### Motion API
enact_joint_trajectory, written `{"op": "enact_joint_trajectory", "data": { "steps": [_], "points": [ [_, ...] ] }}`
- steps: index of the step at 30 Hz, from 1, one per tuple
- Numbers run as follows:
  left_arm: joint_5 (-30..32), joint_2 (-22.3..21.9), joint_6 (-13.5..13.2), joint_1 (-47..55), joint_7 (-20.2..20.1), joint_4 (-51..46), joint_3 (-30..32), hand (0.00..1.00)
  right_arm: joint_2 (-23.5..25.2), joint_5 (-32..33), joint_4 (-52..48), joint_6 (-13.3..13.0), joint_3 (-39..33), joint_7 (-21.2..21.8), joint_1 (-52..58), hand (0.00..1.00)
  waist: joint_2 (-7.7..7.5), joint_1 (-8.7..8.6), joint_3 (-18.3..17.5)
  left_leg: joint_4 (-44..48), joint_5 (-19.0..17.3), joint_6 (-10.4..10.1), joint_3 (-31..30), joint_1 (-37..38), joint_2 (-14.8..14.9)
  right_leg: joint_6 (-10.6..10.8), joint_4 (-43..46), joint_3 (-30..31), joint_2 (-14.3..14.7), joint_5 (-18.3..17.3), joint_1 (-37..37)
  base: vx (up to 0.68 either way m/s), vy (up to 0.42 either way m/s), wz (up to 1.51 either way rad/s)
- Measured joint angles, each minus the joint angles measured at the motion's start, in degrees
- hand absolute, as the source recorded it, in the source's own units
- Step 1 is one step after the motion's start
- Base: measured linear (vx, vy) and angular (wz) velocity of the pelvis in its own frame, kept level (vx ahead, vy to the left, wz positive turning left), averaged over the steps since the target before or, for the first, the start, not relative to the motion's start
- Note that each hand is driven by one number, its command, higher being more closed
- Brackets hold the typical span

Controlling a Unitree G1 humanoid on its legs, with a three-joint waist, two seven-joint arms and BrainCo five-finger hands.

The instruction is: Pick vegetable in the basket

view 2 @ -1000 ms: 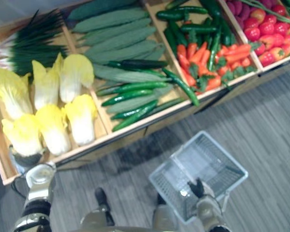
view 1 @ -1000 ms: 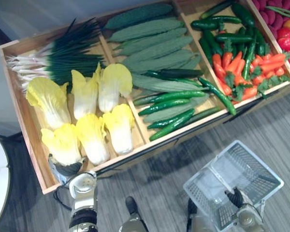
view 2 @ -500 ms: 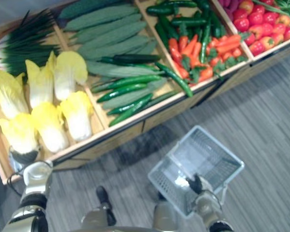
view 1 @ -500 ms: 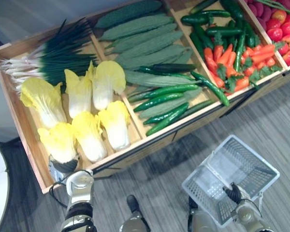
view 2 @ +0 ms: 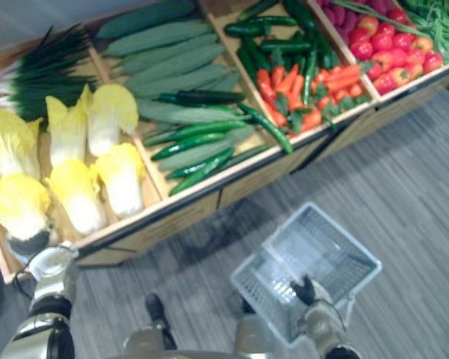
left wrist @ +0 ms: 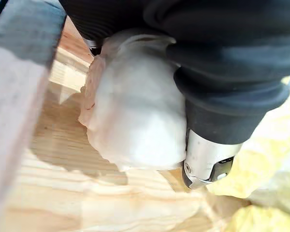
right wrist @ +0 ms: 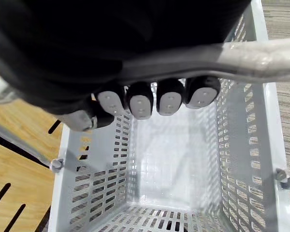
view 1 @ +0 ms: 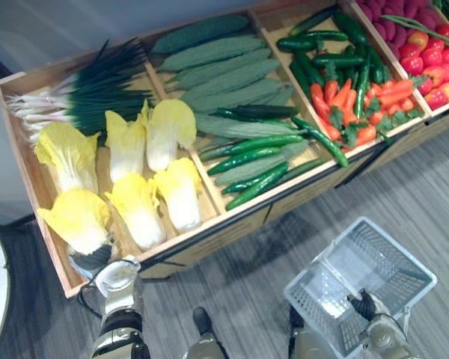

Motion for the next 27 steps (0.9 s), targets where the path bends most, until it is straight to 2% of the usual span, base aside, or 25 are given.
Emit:
{"op": "enact_joint_trajectory", "data": {
  "steps": [2, 7, 11, 14, 17, 19, 21, 27],
  "points": [
    [-2.35, -0.29, -1.08, 0.0, 0.03, -0.73, 0.16, 1.0, 0.26, 0.0, 0.15, 0.43, -0.56, 0.56, 0.09, 1.0, -0.14, -0.1, -0.08, 0.0, 0.02, 0.02, -0.79, 0.0, -0.08, 0.0, -0.34, -0.71, -0.07, 0.0, 0.7, 0.02, -0.002, 0.17],
    [-4.93, -2.7, -1.86, 0.27, -0.14, -5.29, 1.99, 1.0, 0.95, -0.02, 0.91, 0.83, -1.63, 1.6, 0.36, 1.0, -0.63, -0.01, -0.45, 0.0, 0.12, 0.15, -2.28, -0.06, -0.31, -0.02, -0.43, -2.29, -0.29, -0.03, 1.79, 0.01, 0.0, 0.15],
    [-6.59, -4.81, -1.6, 1.95, -0.22, -11.46, 2.33, 1.0, 1.15, -0.18, 1.0, 0.95, -1.63, 2.15, 0.55, 1.0, -1.16, 0.11, -1.1, 0.0, 0.24, 0.3, -3.29, -0.17, -0.32, -0.14, -0.41, -3.36, -0.29, -0.15, 2.4, 0.0, -0.004, 0.14],
    [-6.36, -6.54, -0.45, 3.97, 0.21, -17.46, 2.92, 1.0, 1.43, -0.5, 1.01, 1.09, -1.74, 2.25, 0.76, 1.0, -1.7, 0.24, -1.72, 0.0, 0.59, 0.57, -4.56, -0.67, -0.33, -0.4, -0.05, -4.44, -0.3, -0.56, 2.53, -0.01, -0.008, 0.18],
    [-4.07, -7.08, 0.5, 5.78, 1.38, -23.45, 3.09, 1.0, 2.35, -0.56, 1.01, 1.15, -2.31, 2.25, 1.43, 1.0, -2.1, 0.38, -2.48, -0.02, 1.07, 0.68, -6.26, -1.19, -0.31, -0.46, 1.65, -5.97, -0.44, -1.85, 2.49, -0.03, -0.011, 0.26],
    [-2.31, -7.46, 0.99, 7.2, 1.75, -26.94, 3.1, 1.0, 2.63, -0.57, 1.0, 1.18, -2.75, 2.26, 2.53, 1.0, -1.97, 0.74, -4.21, -0.16, 1.11, 0.69, -7.18, -1.76, -0.33, -0.63, 1.78, -6.68, -0.44, -2.09, 2.47, -0.01, -0.01, 0.22],
    [0.66, -8.48, 1.56, 7.83, 1.87, -31.04, 3.29, 1.0, 2.66, -0.58, 1.09, 1.18, -3.09, 2.28, 3.53, 1.0, -1.86, 1.8, -5.39, -0.2, 1.23, 0.69, -7.84, -1.97, -0.37, -0.69, 1.73, -7.32, -0.46, -2.14, 2.61, -0.01, -0.004, 0.18],
    [4.74, -10.13, 2.5, 9.73, 1.69, -36.07, 2.88, 1.0, 2.62, -0.61, 1.1, 1.24, -4.17, 2.36, 3.87, 1.0, -1.36, 1.78, -6.86, -0.32, 1.76, 1.11, -10.57, -3.1, -0.94, -0.61, 1.66, -9.96, -0.9, -2.45, 3.5, -0.02, 0.001, 0.21]
  ]
}}
